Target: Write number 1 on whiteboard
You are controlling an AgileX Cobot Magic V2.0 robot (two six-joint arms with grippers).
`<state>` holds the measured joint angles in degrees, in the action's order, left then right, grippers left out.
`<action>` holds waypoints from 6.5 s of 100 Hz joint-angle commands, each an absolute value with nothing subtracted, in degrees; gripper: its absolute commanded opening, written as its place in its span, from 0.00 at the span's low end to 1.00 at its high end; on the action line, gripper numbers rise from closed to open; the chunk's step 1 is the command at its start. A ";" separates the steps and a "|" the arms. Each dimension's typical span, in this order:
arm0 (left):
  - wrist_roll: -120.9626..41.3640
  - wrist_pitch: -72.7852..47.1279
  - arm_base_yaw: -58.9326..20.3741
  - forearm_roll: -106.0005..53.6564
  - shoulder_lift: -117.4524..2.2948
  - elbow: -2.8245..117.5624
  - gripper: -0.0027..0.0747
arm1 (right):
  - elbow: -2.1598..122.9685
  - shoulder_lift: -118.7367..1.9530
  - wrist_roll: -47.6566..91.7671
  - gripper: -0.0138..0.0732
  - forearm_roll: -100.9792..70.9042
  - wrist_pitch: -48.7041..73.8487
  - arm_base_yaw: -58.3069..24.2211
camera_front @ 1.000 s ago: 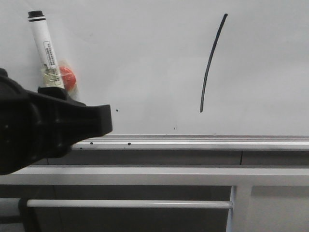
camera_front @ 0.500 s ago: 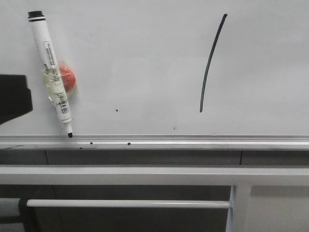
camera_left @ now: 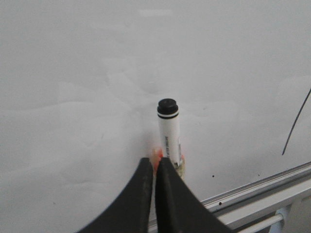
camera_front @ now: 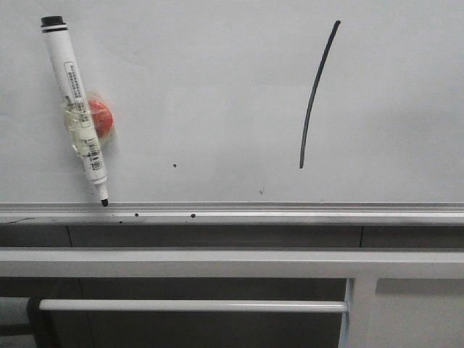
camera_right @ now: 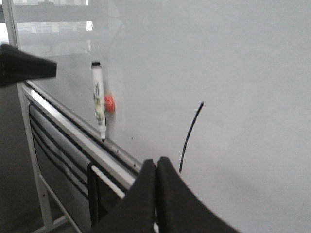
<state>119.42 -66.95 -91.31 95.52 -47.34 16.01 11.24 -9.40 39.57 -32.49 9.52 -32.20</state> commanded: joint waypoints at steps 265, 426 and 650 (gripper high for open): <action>119.90 1.13 2.27 105.73 -3.22 12.21 0.01 | 2.35 -5.82 40.24 0.09 -37.28 4.92 -32.03; 2.45 -15.00 -3.69 2.51 1.59 -0.79 0.01 | 2.35 -5.82 40.24 0.09 -37.28 5.14 -32.03; 1.09 -14.21 -3.69 0.00 1.59 -0.68 0.01 | -2.33 1.44 0.58 0.09 1.09 18.44 10.06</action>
<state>1.07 -18.45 -3.13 0.40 0.24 -0.35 -0.97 0.41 1.50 1.32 18.41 9.30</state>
